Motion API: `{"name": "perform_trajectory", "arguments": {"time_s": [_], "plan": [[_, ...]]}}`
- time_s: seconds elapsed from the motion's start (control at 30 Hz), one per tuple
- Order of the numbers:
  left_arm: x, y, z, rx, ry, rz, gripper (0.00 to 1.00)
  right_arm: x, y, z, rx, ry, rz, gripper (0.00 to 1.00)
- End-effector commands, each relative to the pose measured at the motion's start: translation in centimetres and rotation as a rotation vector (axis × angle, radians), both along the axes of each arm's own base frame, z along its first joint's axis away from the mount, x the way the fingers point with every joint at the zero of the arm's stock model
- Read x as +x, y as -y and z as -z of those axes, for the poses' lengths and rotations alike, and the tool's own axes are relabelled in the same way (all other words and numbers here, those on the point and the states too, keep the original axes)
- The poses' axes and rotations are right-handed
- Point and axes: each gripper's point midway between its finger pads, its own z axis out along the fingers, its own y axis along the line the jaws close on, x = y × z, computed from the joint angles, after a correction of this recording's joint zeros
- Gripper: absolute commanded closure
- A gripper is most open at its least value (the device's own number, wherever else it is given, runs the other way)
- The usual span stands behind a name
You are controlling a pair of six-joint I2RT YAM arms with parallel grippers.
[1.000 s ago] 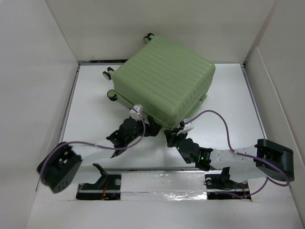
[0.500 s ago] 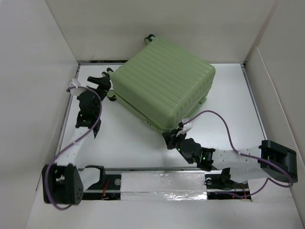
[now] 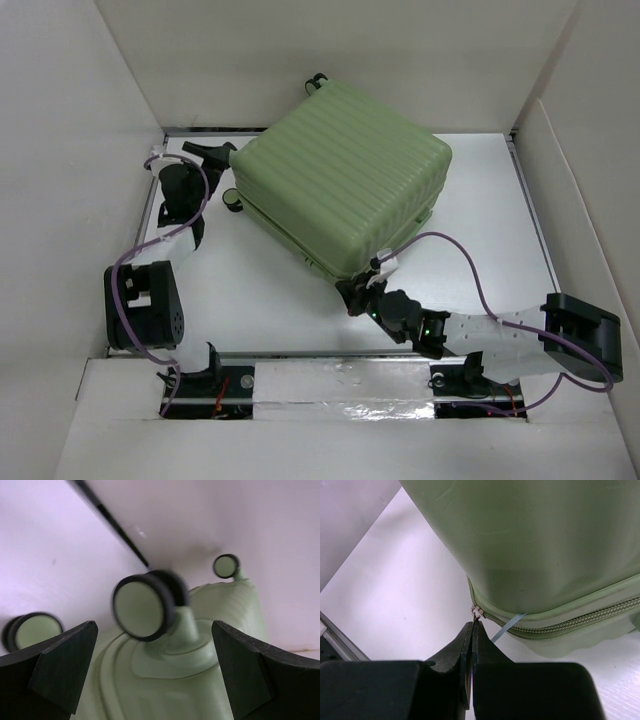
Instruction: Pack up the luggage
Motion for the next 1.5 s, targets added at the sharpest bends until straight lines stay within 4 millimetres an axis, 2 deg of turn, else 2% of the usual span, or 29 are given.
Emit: {"name": "perform_trajectory", "arguments": {"time_s": [0.0,0.07,0.1,0.13,0.2,0.27,0.3,0.33,0.4,0.63,0.73,0.83,0.87,0.93,1.03,1.07,1.1,1.13,1.17,1.2,1.23,1.27,1.3,1.33,1.37,1.4,1.43,1.47], "plan": [[1.6,1.0,-6.4,0.000,0.191,0.063,0.01,-3.8,-3.2,-1.0,0.076,-0.030,-0.209,1.00],[2.6,1.0,-6.6,0.005,0.181,0.065,0.01,-3.8,-3.2,-0.9,0.074,-0.034,-0.210,1.00],[3.3,1.1,-5.4,-0.002,0.154,0.073,0.01,-3.8,-3.2,-0.9,0.074,-0.035,-0.212,1.00],[3.9,1.2,-5.7,-0.007,0.158,0.080,0.01,-3.8,-3.2,-0.9,0.076,-0.034,-0.210,1.00],[4.8,1.6,-3.9,-0.031,0.116,0.103,0.01,-3.8,-3.2,-1.0,0.078,-0.034,-0.210,1.00],[5.4,1.9,-3.6,-0.052,0.117,0.123,0.01,-3.8,-3.1,-1.0,0.077,-0.033,-0.210,1.00],[5.9,2.0,-2.4,-0.073,0.090,0.125,0.01,-3.8,-3.1,-0.9,0.075,-0.035,-0.209,1.00],[6.4,2.1,-2.6,-0.079,0.092,0.129,0.01,-3.9,-3.1,-1.0,0.076,-0.037,-0.210,1.00],[6.9,2.2,-1.6,-0.095,0.063,0.138,0.01,-3.8,-3.0,-1.0,0.075,-0.037,-0.208,1.00],[8.9,3.4,-3.5,-0.108,0.116,0.175,0.03,-3.8,-3.3,-0.7,0.067,-0.044,-0.211,1.00],[9.4,3.7,-3.2,-0.121,0.127,0.191,0.15,-3.8,-3.3,-0.7,0.068,-0.045,-0.210,1.00],[9.4,4.2,-3.4,-0.175,0.178,0.213,0.42,-3.8,-3.2,-0.9,0.072,-0.040,-0.209,1.00],[9.1,4.5,-3.7,-0.185,0.213,0.231,0.73,-3.8,-3.2,-1.0,0.071,-0.037,-0.210,1.00],[8.8,4.7,-3.5,-0.210,0.225,0.242,0.98,-3.9,-3.0,-1.3,0.073,-0.038,-0.210,1.00],[7.7,4.7,-4.0,-0.190,0.262,0.245,1.00,-3.9,-2.5,-1.5,0.073,-0.036,-0.201,1.00],[6.7,4.6,-3.2,-0.186,0.271,0.235,1.00,-3.8,-2.4,-1.7,0.074,-0.031,-0.200,1.00],[5.7,4.5,-4.4,-0.173,0.304,0.233,1.00,-3.9,-2.2,-1.6,0.062,-0.033,-0.200,1.00],[4.9,4.5,-4.5,-0.149,0.319,0.228,1.00,-3.8,-2.1,-1.6,0.058,-0.031,-0.198,1.00],[3.5,4.9,-3.0,-0.144,0.300,0.227,1.00,-3.9,-2.1,-1.8,0.057,-0.024,-0.200,1.00],[2.1,5.8,-4.2,-0.130,0.332,0.242,1.00,-3.8,-2.0,-1.7,0.047,-0.023,-0.199,1.00],[1.2,6.4,-4.1,-0.107,0.342,0.255,1.00,-3.8,-2.0,-1.7,0.043,-0.022,-0.198,1.00],[-0.3,7.2,-2.5,-0.102,0.320,0.270,1.00,-3.8,-2.1,-1.6,0.035,-0.019,-0.199,1.00],[-1.5,8.1,-3.0,-0.093,0.340,0.296,1.00,-3.5,-2.0,-1.5,0.028,-0.019,-0.192,1.00],[-2.8,10.0,-2.8,-0.095,0.345,0.337,1.00,-3.5,-2.1,-1.4,0.025,-0.020,-0.198,1.00],[-4.6,10.8,-1.5,-0.100,0.339,0.349,1.00,-3.4,-2.4,-1.6,0.023,-0.015,-0.201,1.00],[-5.8,11.6,-1.7,-0.100,0.354,0.369,1.00,-3.4,-2.8,-1.3,0.015,-0.015,-0.207,1.00],[-7.7,13.0,-1.3,-0.103,0.357,0.405,1.00,-3.4,-3.2,-1.6,0.016,-0.006,-0.220,1.00],[-8.5,13.7,-0.5,-0.105,0.341,0.426,1.00,-3.5,-3.4,-1.7,0.017,-0.006,-0.224,1.00]]}}
